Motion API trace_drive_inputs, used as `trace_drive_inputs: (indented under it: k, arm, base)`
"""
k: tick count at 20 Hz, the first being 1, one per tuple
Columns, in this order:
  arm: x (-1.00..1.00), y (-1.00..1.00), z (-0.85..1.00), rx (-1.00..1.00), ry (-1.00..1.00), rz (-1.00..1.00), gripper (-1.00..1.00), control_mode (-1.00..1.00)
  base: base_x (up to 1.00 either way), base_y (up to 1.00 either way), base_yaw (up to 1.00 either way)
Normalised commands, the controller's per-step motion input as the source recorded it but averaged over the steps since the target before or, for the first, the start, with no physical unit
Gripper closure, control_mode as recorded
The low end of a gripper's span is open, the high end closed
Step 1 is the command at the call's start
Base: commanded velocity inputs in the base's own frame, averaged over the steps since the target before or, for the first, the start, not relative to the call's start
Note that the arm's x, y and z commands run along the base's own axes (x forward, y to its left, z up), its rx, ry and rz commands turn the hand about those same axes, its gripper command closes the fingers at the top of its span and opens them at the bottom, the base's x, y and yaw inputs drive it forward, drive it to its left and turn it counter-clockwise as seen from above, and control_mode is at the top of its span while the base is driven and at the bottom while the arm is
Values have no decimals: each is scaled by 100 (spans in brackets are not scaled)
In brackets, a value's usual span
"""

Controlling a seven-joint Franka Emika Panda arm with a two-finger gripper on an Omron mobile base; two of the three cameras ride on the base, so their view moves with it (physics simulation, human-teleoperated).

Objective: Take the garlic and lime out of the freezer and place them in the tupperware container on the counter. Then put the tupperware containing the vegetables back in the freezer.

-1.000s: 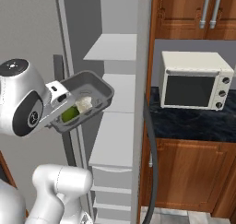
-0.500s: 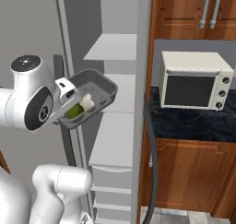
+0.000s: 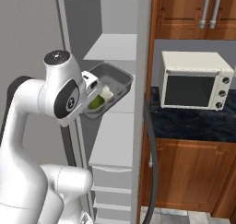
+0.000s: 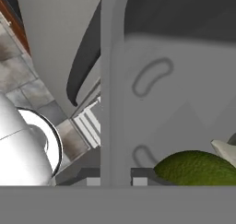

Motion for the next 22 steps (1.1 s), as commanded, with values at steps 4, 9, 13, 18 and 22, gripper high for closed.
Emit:
trace_drive_inputs:
  k: [4,9,13,18,22]
  arm:
    - [63,-18,4,-12,-6,16,100,-100]
    - [57,-25,28,-9,-4,12,100,-100]
    - [59,-16,44,-4,0,6,100,-100]
    - [54,0,44,-2,1,1,100,-100]
    - [61,-8,30,0,5,0,100,-100]
  base:
    - [0,0,0]
    - [0,0,0]
    - [0,0,0]
    - [0,0,0]
    - [0,0,0]
